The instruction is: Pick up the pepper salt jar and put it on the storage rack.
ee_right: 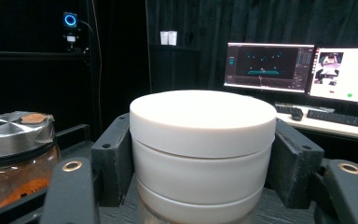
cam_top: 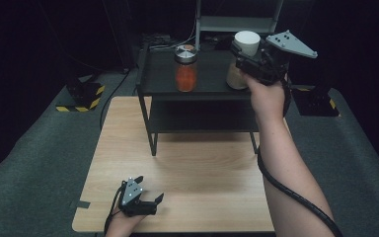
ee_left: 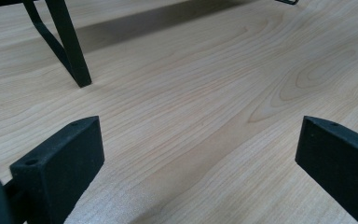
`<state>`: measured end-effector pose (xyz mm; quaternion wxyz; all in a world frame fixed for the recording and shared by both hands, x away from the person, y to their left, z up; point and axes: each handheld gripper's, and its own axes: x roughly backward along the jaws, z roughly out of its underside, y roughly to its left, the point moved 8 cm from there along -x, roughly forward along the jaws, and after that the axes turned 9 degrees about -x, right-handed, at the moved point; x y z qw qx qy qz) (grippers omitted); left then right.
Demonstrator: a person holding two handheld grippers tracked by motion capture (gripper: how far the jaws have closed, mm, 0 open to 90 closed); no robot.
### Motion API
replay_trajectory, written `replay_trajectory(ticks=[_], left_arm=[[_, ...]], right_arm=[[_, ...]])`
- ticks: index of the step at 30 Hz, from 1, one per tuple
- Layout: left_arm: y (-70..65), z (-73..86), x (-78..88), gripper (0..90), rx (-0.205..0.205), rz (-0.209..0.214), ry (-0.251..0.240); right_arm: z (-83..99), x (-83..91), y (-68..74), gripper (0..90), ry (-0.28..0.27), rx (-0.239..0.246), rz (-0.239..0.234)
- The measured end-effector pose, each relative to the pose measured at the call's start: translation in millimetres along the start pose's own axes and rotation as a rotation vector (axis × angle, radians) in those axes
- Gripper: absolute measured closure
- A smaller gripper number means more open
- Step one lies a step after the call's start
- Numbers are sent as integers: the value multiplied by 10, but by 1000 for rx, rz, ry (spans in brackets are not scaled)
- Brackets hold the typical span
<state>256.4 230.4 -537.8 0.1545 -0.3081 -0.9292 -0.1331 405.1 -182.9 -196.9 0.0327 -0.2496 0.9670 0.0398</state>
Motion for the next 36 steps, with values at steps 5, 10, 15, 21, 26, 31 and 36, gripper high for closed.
replay_trajectory(ticks=[5, 10, 15, 21, 26, 31, 36], left_arm=[[1, 1, 1, 12, 1, 0, -1], [1, 0, 1, 12, 0, -1, 0], [1, 2, 3, 12, 1, -1, -1], [0, 3, 3, 12, 4, -2, -2], [-8, 0, 1, 12, -2, -4, -1], [-4, 0, 1, 12, 0, -3, 0], [-10, -2, 0, 12, -4, -5, 1]], right_arm=[[-6, -8, -22, 328, 4, -16, -1], [-6, -5, -35, 326, 2, -14, -4], [11, 13, -34, 326, -4, -16, -5], [-8, 12, -37, 317, 7, -19, -7], [-29, 15, -25, 280, 12, -26, -7], [-40, 53, 18, 143, 7, -21, -5], [-14, 92, 42, 0, 11, -35, 3]])
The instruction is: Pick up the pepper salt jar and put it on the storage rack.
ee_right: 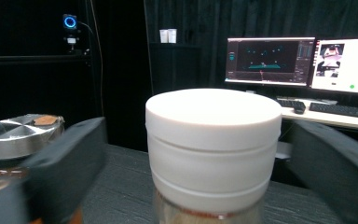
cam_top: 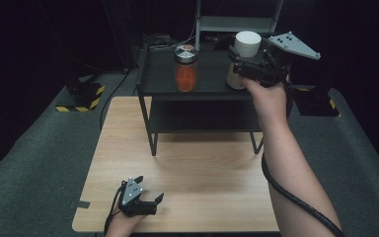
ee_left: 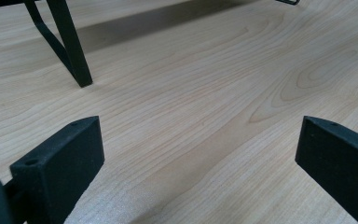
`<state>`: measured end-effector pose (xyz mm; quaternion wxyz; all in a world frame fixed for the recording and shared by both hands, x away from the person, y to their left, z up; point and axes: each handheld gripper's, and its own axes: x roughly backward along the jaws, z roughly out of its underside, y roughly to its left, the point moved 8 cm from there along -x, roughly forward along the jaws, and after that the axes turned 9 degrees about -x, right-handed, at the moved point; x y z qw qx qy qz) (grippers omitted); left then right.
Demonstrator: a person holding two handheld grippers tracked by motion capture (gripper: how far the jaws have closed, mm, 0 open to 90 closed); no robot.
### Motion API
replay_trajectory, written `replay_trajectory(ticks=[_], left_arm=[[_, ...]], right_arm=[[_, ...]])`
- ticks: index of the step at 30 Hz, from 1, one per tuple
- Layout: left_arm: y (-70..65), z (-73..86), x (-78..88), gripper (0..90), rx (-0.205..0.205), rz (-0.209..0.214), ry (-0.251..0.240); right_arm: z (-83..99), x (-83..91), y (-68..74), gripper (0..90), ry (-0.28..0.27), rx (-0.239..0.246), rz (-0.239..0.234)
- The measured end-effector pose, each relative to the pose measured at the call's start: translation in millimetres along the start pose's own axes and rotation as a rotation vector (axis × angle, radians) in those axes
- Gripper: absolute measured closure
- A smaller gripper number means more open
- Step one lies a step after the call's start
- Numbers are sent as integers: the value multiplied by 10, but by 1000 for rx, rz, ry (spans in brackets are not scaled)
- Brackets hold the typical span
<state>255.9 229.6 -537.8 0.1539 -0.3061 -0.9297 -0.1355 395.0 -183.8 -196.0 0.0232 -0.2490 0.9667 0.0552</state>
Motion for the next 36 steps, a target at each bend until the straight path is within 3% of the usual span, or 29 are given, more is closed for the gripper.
replay_trajectory(ticks=[11, 36], left_arm=[[-22, -9, -5, 12, -14, -9, 8], [-39, -18, -10, 12, -13, -20, 17]], right_arm=[[59, 200, 47, 0, -14, 1, -18], [378, 637, 228, 0, -26, 92, -73]])
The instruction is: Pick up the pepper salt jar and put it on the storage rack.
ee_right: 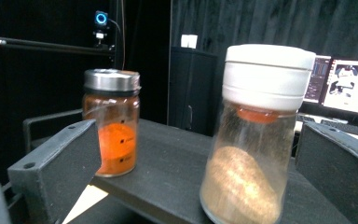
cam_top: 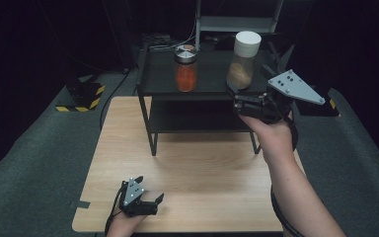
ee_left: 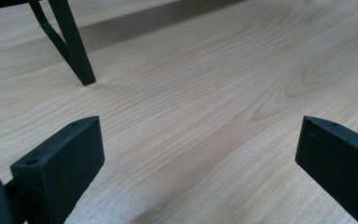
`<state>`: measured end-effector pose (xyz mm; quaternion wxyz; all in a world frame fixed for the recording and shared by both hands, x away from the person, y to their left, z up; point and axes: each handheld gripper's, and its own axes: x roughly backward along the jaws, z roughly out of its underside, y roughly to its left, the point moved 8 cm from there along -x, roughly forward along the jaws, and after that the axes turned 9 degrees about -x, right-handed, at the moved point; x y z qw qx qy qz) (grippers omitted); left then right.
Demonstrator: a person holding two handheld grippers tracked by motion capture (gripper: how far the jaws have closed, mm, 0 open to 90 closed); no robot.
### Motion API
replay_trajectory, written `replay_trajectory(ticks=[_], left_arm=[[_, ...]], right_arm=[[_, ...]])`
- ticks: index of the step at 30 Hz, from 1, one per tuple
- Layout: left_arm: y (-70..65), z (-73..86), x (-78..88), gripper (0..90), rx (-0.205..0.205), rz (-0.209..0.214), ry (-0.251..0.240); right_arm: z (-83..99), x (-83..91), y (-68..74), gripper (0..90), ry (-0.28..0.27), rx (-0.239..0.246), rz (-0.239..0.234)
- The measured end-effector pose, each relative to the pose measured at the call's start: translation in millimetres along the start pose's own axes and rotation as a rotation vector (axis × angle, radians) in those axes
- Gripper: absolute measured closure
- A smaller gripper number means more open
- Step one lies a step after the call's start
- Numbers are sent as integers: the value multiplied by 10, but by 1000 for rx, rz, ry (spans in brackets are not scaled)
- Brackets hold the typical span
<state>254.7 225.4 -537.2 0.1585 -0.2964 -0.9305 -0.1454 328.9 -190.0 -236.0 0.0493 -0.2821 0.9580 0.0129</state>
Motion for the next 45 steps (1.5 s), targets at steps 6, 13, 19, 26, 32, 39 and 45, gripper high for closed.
replay_trajectory(ticks=[6, 13, 19, 26, 32, 39, 45], left_arm=[[-4, -3, -1, 12, -1, -1, 3], [0, -3, -1, 12, 1, 0, 3], [-3, -4, -1, 12, 1, 0, 4], [-1, -5, -2, 12, -3, 1, 5], [0, -6, -2, 12, -4, 2, 5], [-3, -7, -2, 12, -9, 1, 6], [-4, -7, -3, 12, -8, 2, 5]], right_arm=[[72, 95, 3, 0, -1, 9, -5], [215, 204, -10, 0, 20, 21, -12], [410, 278, 9, 0, 42, 40, -25], [624, 338, -7, 0, 71, 35, -32], [836, 402, -31, 0, 107, 37, -38], [1174, 495, -64, 0, 163, 15, -44], [1473, 590, -111, 0, 207, -2, -46]])
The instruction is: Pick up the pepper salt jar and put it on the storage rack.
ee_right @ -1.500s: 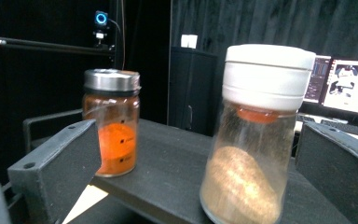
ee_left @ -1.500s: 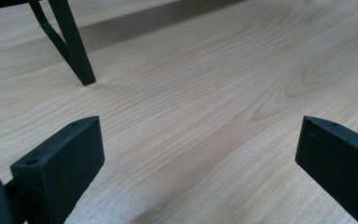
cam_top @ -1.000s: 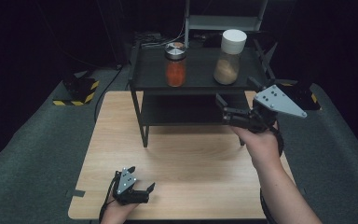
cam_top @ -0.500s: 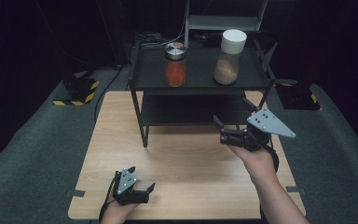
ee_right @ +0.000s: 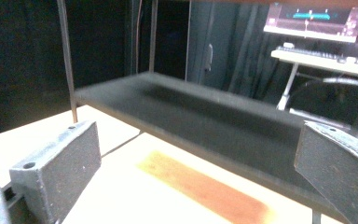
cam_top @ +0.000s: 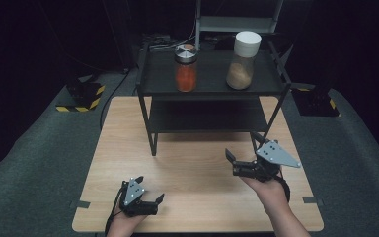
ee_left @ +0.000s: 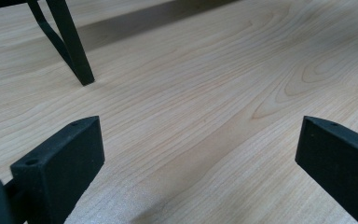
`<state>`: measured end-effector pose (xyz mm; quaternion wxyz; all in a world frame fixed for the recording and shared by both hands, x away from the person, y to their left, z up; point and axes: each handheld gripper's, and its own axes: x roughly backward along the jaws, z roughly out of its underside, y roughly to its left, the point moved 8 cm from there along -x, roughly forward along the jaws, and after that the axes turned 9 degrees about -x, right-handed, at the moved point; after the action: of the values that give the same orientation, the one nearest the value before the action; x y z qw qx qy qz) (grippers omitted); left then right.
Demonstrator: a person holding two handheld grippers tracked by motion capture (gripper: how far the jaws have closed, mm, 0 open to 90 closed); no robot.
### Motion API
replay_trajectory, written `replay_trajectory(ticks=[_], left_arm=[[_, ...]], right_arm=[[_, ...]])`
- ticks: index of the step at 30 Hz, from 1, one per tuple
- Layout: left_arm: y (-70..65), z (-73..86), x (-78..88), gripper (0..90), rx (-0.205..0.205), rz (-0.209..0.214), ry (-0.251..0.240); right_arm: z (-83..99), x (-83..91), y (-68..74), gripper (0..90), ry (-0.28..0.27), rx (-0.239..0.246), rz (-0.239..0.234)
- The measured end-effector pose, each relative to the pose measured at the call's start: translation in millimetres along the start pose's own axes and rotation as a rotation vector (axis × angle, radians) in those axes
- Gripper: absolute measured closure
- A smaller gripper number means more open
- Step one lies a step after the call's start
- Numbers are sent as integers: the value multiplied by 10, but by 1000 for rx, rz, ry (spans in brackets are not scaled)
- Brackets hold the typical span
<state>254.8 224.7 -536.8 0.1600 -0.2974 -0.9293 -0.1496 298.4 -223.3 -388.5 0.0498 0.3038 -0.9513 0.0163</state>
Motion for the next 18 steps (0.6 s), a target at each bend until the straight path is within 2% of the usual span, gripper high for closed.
replay_trajectory(ticks=[3, 7, 18], left_arm=[[0, 0, 0, 11, 0, 0, 0], [4, 2, 0, 9, 10, -3, -1], [2, -16, -28, 7, 6, -2, 4]], right_arm=[[192, 17, -35, 0, 28, -6, -2], [328, 22, -55, 0, 59, -6, -1], [753, 81, -124, 0, 146, 36, 11]])
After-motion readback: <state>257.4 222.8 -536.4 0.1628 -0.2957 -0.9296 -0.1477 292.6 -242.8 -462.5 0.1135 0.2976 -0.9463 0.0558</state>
